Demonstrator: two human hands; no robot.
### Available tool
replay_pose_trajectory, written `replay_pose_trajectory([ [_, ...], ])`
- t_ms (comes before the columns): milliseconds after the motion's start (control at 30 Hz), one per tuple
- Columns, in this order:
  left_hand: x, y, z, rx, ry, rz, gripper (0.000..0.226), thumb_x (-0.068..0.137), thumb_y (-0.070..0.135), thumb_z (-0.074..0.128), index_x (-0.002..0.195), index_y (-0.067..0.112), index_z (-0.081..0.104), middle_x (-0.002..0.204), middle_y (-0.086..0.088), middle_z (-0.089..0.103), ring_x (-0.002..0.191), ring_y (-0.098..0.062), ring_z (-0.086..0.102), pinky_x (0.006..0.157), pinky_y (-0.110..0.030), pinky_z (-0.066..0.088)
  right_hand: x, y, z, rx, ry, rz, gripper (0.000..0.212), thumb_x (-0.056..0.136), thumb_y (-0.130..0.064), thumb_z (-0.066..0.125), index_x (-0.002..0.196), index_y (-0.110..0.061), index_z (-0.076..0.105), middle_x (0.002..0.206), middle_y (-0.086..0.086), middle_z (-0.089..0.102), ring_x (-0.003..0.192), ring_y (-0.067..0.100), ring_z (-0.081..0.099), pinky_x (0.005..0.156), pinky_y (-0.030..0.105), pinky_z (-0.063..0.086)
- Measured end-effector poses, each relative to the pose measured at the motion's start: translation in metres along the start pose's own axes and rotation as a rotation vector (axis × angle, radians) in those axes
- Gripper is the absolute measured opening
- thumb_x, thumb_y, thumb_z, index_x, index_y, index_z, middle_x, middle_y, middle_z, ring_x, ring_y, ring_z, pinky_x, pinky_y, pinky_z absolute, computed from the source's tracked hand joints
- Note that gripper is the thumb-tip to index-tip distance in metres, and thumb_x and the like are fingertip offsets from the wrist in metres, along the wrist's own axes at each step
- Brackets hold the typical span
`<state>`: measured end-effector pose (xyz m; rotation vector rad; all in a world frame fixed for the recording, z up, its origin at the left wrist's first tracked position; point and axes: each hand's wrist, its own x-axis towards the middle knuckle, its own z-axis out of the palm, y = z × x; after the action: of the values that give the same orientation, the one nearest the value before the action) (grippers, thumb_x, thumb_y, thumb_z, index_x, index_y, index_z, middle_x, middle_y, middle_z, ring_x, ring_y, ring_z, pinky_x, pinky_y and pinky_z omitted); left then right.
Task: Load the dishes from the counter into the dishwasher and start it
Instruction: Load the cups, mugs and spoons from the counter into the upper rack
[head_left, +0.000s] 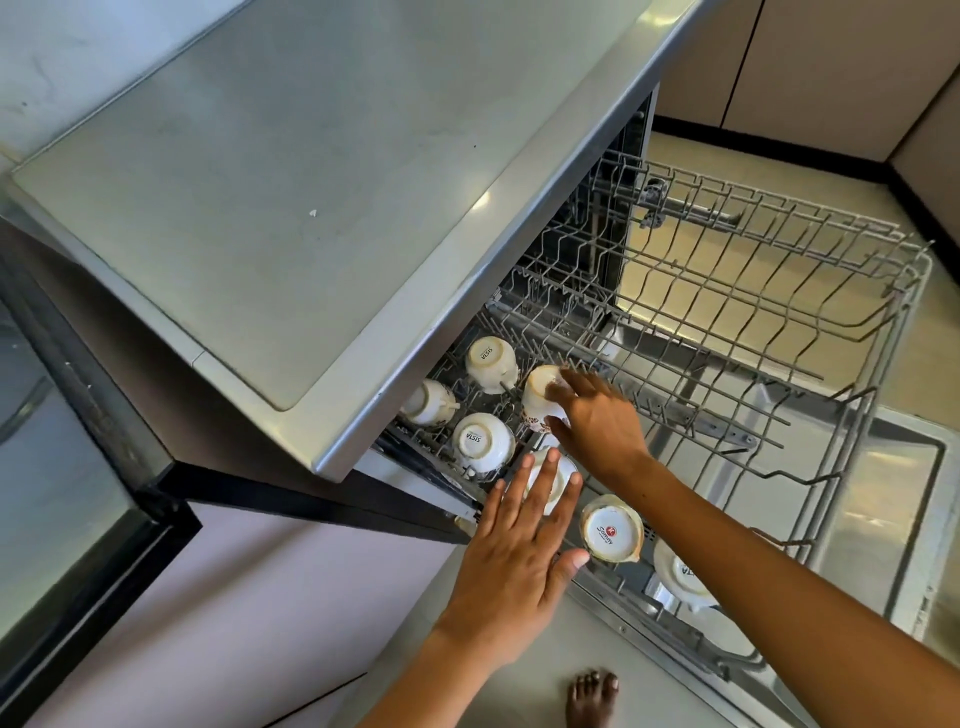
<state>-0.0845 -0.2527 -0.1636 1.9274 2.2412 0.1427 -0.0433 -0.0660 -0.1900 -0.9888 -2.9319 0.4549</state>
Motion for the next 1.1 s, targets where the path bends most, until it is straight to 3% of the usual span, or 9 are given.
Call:
replay_pose_trajectory([
  [133, -0.002, 0.001, 0.0, -0.004, -0.008, -0.005, 0.059, 0.101, 0.05, 0.01, 0.153, 0.021, 0.009, 0.16, 0.0, -0.004, 0.146, -0.02, -0.009, 0.115, -0.042, 0.001, -0.019, 0.003, -0.01, 0.055, 0.085, 0.004, 0.037, 0.089, -0.023, 0.061, 0.124, -0.011, 0.058, 0.136, 0.011, 0.051, 0.121, 0.032, 0.051, 0.078, 0.043, 0.053],
  [300, -0.007, 0.005, -0.008, 0.096, 0.021, -0.02, 0.06, 0.102, 0.047, 0.01, 0.149, 0.014, 0.027, 0.158, -0.008, 0.015, 0.146, -0.024, 0.007, 0.114, -0.044, 0.011, -0.062, -0.005, -0.04, 0.16, 0.322, 0.008, 0.015, 0.083, -0.01, 0.067, 0.097, -0.006, 0.071, 0.103, 0.008, 0.067, 0.082, 0.032, 0.066, 0.057, 0.032, 0.051],
  [400, -0.024, 0.018, -0.037, 0.057, 0.106, -0.098, 0.052, 0.102, 0.038, 0.02, 0.143, 0.013, 0.041, 0.154, -0.008, 0.026, 0.144, -0.022, 0.016, 0.115, -0.045, 0.022, -0.096, -0.024, -0.065, 0.234, 0.402, 0.001, 0.01, 0.083, -0.01, 0.066, 0.092, -0.011, 0.071, 0.095, 0.002, 0.068, 0.074, 0.025, 0.066, 0.055, 0.032, 0.053],
  [567, -0.112, 0.051, -0.148, 0.049, 0.265, -0.235, 0.053, 0.1, 0.04, 0.022, 0.139, 0.012, 0.046, 0.153, -0.008, 0.028, 0.143, -0.022, 0.018, 0.117, -0.037, 0.009, -0.169, -0.094, -0.139, 0.408, 0.497, -0.04, 0.01, 0.085, -0.012, 0.063, 0.091, -0.016, 0.071, 0.087, 0.001, 0.071, 0.069, 0.022, 0.066, 0.053, 0.036, 0.055],
  [667, -0.181, 0.054, -0.211, 0.131, 0.347, -0.372, 0.053, 0.097, 0.037, 0.028, 0.129, 0.005, 0.056, 0.146, -0.017, 0.04, 0.138, -0.028, 0.03, 0.109, -0.04, 0.017, -0.205, -0.16, -0.189, 0.506, 0.536, -0.149, 0.013, 0.085, -0.015, 0.061, 0.093, -0.015, 0.07, 0.088, 0.004, 0.071, 0.073, 0.027, 0.067, 0.055, 0.036, 0.054],
  [833, -0.302, 0.048, -0.279, 0.245, 0.439, -0.662, 0.051, 0.09, 0.033, 0.035, 0.122, 0.004, 0.062, 0.144, -0.019, 0.041, 0.135, -0.027, 0.026, 0.109, -0.043, 0.024, -0.235, -0.278, -0.244, 0.695, 0.506, -0.392, 0.02, 0.086, -0.019, 0.058, 0.101, -0.016, 0.07, 0.099, 0.0, 0.071, 0.088, 0.019, 0.067, 0.074, 0.029, 0.051],
  [933, -0.363, 0.039, -0.303, 0.268, 0.548, -0.863, 0.053, 0.097, 0.04, 0.029, 0.122, 0.007, 0.062, 0.144, -0.018, 0.041, 0.136, -0.026, 0.026, 0.109, -0.039, 0.018, -0.238, -0.352, -0.258, 0.763, 0.443, -0.571, 0.021, 0.085, -0.022, 0.056, 0.102, -0.018, 0.068, 0.1, 0.0, 0.07, 0.088, 0.021, 0.067, 0.073, 0.035, 0.055],
  [1000, -0.397, 0.033, -0.314, 0.265, 0.608, -0.965, 0.062, 0.101, 0.045, 0.018, 0.123, 0.009, 0.062, 0.143, -0.018, 0.042, 0.135, -0.027, 0.028, 0.107, -0.037, 0.019, -0.239, -0.395, -0.26, 0.763, 0.418, -0.674, 0.023, 0.084, -0.022, 0.055, 0.101, -0.015, 0.068, 0.099, 0.002, 0.07, 0.089, 0.024, 0.067, 0.075, 0.034, 0.053],
  [1100, -0.448, 0.018, -0.318, 0.265, 0.672, -1.135, 0.062, 0.1, 0.047, 0.018, 0.125, 0.01, 0.061, 0.146, -0.016, 0.039, 0.138, -0.024, 0.025, 0.11, -0.036, 0.016, -0.238, -0.461, -0.255, 0.749, 0.393, -0.815, 0.024, 0.081, -0.02, 0.056, 0.101, -0.015, 0.069, 0.099, 0.002, 0.069, 0.088, 0.023, 0.066, 0.072, 0.03, 0.049],
])
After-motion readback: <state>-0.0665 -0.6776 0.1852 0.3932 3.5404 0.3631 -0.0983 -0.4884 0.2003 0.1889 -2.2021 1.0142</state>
